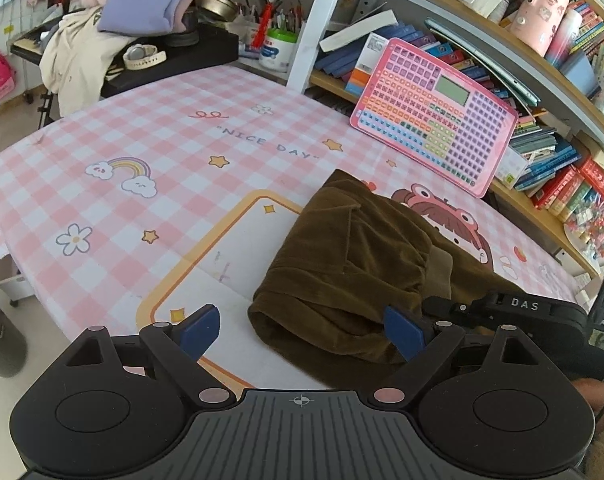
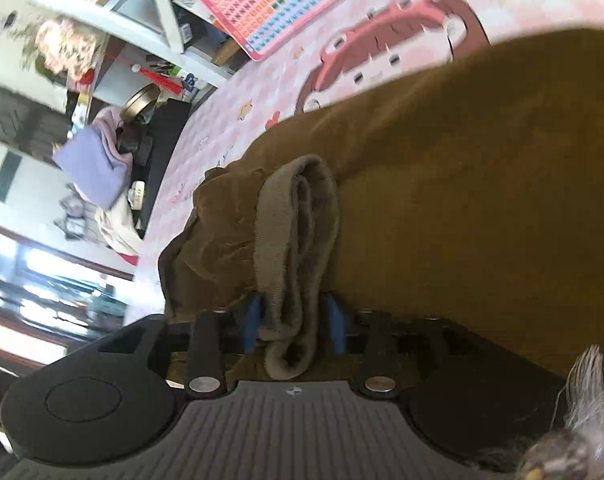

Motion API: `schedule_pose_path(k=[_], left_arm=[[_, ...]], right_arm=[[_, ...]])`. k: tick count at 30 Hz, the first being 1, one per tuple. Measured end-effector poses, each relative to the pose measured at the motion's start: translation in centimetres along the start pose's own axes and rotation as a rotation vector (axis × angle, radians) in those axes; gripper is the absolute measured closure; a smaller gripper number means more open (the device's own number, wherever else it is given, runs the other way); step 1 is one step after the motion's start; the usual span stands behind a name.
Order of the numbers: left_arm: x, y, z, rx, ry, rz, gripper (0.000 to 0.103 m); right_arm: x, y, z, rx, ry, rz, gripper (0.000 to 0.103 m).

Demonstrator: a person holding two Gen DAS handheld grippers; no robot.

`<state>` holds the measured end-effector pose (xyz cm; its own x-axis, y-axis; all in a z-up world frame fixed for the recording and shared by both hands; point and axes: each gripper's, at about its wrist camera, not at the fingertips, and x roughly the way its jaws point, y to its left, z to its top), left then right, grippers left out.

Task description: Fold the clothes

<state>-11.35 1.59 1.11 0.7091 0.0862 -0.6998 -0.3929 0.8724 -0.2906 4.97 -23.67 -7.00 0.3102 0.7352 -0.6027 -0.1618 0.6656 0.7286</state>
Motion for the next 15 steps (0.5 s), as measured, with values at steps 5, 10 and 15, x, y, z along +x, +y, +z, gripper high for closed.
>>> schedule_pose_path(k=[5, 10, 15], left_arm=[[0.2, -0.9, -0.1, 0.006, -0.011, -0.024, 0.011], [0.5, -2.6, -0.3, 0.042, -0.018, -0.058, 0.011], [1.1, -4.3, -1.2, 0.101, 0.012, -0.028, 0.011]], right_arm=[[-1.3, -0.1, -0.4, -0.003, -0.007, -0.028, 0.059], [-4.3, 0.3, -1.8, -0.079, -0.022, -0.092, 0.055], [-7.5, 1.2, -3.8, -0.228, -0.087, -0.18, 0.044]])
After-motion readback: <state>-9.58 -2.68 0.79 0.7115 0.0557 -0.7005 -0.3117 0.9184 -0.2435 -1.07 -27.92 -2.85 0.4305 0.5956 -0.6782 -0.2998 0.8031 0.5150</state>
